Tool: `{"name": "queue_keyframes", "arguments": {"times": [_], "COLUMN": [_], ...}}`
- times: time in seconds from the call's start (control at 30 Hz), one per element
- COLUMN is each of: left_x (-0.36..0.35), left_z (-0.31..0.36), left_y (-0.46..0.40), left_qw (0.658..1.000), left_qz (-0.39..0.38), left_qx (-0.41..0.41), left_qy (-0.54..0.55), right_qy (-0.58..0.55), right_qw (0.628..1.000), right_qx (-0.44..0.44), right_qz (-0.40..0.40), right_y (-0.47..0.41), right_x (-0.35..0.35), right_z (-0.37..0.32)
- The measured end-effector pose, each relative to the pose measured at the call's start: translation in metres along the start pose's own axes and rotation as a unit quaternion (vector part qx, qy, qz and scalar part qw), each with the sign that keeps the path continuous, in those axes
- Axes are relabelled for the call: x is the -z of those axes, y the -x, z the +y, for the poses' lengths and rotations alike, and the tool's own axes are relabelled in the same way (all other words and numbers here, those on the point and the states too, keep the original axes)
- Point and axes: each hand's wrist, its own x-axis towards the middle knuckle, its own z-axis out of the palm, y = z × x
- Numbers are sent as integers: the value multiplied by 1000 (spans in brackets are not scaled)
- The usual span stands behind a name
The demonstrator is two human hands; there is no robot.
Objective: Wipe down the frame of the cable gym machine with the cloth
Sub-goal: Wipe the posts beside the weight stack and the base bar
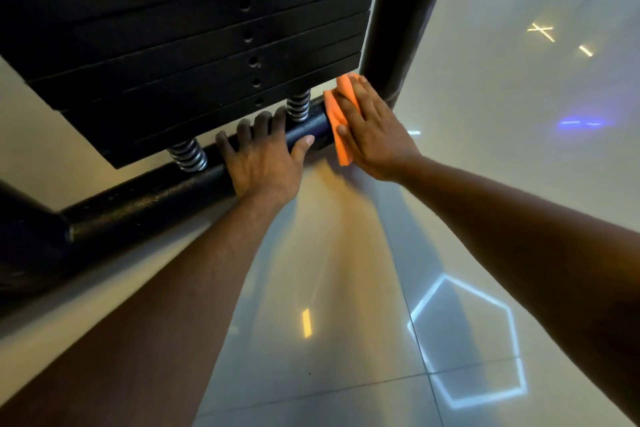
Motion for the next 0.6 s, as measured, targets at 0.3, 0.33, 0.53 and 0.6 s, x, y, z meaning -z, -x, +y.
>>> {"name": "queue_keyframes", "arguments": {"times": [0.3,0.33,0.53,0.6], "left_x": [-7,-7,-6,-5], "left_z": [-1,-1,0,-1], "left_y": [2,2,1,2], "left_qw": [999,999,999,999], "left_qz": [53,52,52,50], "left_qx": [-3,-3,-1,-6], "left_qy": [-1,-2,-3,-5], "right_qy": [-56,-54,-121,-106], "right_qw": [997,997,985,989], "right_qx": [38,35,-23,50], "right_qz": [38,42,119,88], "right_y": [-3,-6,-12,-11], "right_x": [1,3,-4,1], "right_z": [-11,-3,-42,-33]}}
